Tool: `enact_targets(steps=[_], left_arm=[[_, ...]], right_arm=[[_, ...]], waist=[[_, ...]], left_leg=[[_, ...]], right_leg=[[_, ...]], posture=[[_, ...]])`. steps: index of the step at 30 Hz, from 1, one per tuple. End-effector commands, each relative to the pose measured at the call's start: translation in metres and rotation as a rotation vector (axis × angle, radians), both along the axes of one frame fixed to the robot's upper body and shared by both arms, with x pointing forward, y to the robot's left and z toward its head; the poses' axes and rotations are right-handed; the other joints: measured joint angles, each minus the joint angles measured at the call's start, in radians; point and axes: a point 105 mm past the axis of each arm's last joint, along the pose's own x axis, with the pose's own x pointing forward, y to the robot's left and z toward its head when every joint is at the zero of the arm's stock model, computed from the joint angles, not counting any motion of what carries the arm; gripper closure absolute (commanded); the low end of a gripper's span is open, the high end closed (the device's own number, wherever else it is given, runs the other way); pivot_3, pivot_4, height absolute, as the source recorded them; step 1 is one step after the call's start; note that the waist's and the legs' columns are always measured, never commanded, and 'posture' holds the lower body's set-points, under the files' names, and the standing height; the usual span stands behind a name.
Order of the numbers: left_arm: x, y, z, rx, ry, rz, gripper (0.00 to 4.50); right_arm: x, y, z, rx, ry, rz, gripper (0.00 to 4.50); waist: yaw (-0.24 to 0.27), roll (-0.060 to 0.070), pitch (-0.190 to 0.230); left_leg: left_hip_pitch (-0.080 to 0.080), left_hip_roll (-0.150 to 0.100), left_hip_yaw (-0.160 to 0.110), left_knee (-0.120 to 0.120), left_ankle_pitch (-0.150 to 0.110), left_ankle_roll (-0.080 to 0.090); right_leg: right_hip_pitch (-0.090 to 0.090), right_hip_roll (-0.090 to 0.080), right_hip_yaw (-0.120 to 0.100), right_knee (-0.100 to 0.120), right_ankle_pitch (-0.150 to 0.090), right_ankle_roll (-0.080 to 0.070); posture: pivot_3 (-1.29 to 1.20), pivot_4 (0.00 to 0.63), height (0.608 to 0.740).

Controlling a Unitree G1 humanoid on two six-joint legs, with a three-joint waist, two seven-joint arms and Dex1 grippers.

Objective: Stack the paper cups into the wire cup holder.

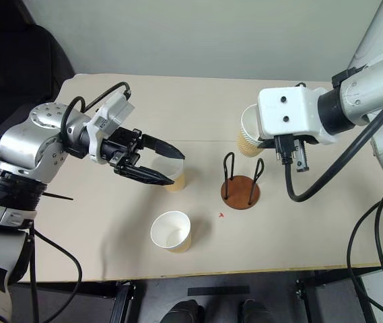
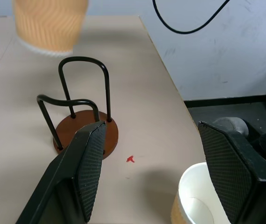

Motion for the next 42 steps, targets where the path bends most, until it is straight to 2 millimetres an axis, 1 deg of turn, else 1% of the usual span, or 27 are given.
enact_targets(steps=[1,4,9,15,17,20,23,24,25,29,31,35,37,42], left_arm=[[-0.005,0.001,0.014,-0.021,-0.040,-0.034,1.11],[-0.005,0.001,0.014,-0.022,-0.038,-0.031,1.11],[-0.006,0.002,0.014,-0.022,-0.035,-0.028,1.11],[-0.007,0.002,0.015,-0.020,-0.035,-0.026,1.11],[-0.007,0.002,0.015,-0.020,-0.036,-0.025,1.11],[-0.007,0.002,0.016,-0.021,-0.036,-0.024,1.11],[-0.006,0.002,0.017,-0.023,-0.039,-0.021,1.11],[-0.006,0.002,0.017,-0.026,-0.040,-0.019,1.11],[-0.005,0.002,0.017,-0.029,-0.041,-0.018,1.11],[-0.001,0.001,0.020,-0.049,-0.048,-0.002,1.11],[0.001,0.001,0.020,-0.054,-0.052,0.007,1.11],[0.003,0.002,0.019,-0.048,-0.053,0.016,1.11],[0.004,0.002,0.019,-0.045,-0.063,0.021,1.11],[0.012,0.008,0.026,-0.051,-0.103,0.065,1.11]], right_arm=[[-0.001,0.001,0.000,-0.009,-0.004,0.013,4.48],[0.000,0.001,-0.006,-0.012,0.016,0.015,4.48],[0.005,-0.002,-0.021,-0.037,0.060,0.014,4.48],[0.010,-0.001,-0.034,-0.075,0.074,0.026,4.48],[0.014,0.000,-0.035,-0.078,0.057,0.025,4.48],[0.015,0.004,-0.036,-0.070,0.055,0.032,3.89],[0.017,0.008,-0.034,-0.051,0.039,0.036,2.93],[0.019,0.009,-0.033,-0.039,0.026,0.032,2.53],[0.021,0.010,-0.031,-0.031,0.014,0.030,2.24],[0.027,0.016,-0.017,0.051,-0.047,0.024,2.24],[0.027,0.018,-0.010,0.098,-0.058,0.022,2.24],[0.012,0.026,-0.001,0.197,-0.020,0.060,2.24],[0.004,0.030,-0.001,0.221,0.007,0.080,2.24],[-0.003,0.038,0.004,0.272,0.009,0.099,2.24]], waist=[[0.000,0.000,0.000],[-0.001,0.000,0.000],[0.000,0.000,0.000],[-0.001,0.000,0.000],[-0.001,0.000,0.000],[-0.001,0.000,0.000],[-0.001,0.000,0.000],[-0.002,0.000,0.000],[-0.002,0.000,0.000],[-0.002,0.000,0.000],[-0.002,0.000,0.000],[-0.002,0.000,0.000],[-0.003,0.000,0.000],[-0.004,0.000,0.000]], left_leg=[[0.000,0.000,0.000,0.000,0.000,0.000],[0.000,0.000,0.000,0.000,0.000,0.000],[0.000,0.000,0.000,0.000,0.000,0.000],[0.000,0.000,0.000,0.000,0.000,0.000],[0.000,0.000,0.000,0.000,0.000,0.000],[0.000,0.000,0.000,0.000,0.000,0.000],[0.000,0.000,0.000,0.000,0.000,0.000],[0.000,0.000,0.000,0.000,0.000,0.000],[0.000,0.000,0.000,0.000,0.000,0.000],[0.000,0.000,0.000,0.000,0.000,0.000],[0.000,0.000,0.000,0.000,0.000,0.000],[-0.001,0.000,0.000,0.000,0.000,0.000],[-0.001,0.000,0.000,-0.001,0.000,0.000],[-0.001,0.000,0.000,-0.002,0.000,0.000]], right_leg=[[0.000,0.000,0.000,0.000,0.000,0.000],[0.000,0.000,0.000,0.000,0.000,0.000],[0.000,0.000,0.000,0.000,0.000,0.000],[0.000,0.000,0.000,0.000,0.000,0.000],[0.000,0.000,0.000,0.000,0.000,0.000],[0.000,0.000,0.000,0.000,0.000,0.000],[0.000,0.000,0.000,0.000,0.000,0.000],[0.000,0.000,0.000,0.000,0.000,0.000],[0.000,0.000,0.000,0.000,0.000,0.000],[0.000,0.000,0.000,0.000,0.000,0.000],[0.000,0.000,0.000,0.000,0.000,0.000],[0.000,0.000,0.000,-0.001,0.000,0.000],[-0.001,0.000,0.000,-0.001,0.000,0.000],[-0.001,0.000,0.000,-0.001,0.000,-0.001]], posture=[[0.00,0.150,0.740],[0.00,0.150,0.740],[0.00,0.150,0.740],[0.00,0.150,0.740],[0.00,0.150,0.740],[0.00,0.150,0.740],[0.00,0.150,0.740],[0.00,0.150,0.740],[0.00,0.150,0.740],[0.00,0.150,0.740],[0.00,0.150,0.740],[0.00,0.150,0.740],[0.00,0.150,0.740],[0.00,0.150,0.740]])
